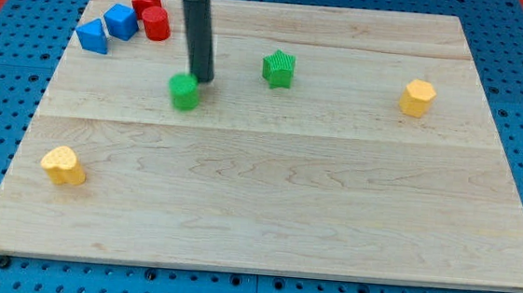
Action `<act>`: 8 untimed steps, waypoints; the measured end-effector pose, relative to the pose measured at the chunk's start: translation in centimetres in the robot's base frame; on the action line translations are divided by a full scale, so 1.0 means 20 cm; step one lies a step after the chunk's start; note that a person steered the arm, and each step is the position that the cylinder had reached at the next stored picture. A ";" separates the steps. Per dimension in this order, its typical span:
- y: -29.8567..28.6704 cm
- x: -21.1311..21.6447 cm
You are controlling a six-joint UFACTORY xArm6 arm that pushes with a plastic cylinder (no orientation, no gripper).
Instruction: Push the green star to the top of the green circle
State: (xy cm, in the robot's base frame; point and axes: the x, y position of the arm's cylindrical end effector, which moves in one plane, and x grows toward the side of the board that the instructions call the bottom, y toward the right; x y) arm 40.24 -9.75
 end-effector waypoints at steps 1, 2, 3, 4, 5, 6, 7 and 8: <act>-0.22 0.40; -0.11 0.42; -0.35 0.44; -0.35 0.38; -0.02 0.23; 0.62 0.01; 0.78 -0.28; 0.51 -0.34</act>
State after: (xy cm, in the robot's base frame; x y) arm 33.51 0.43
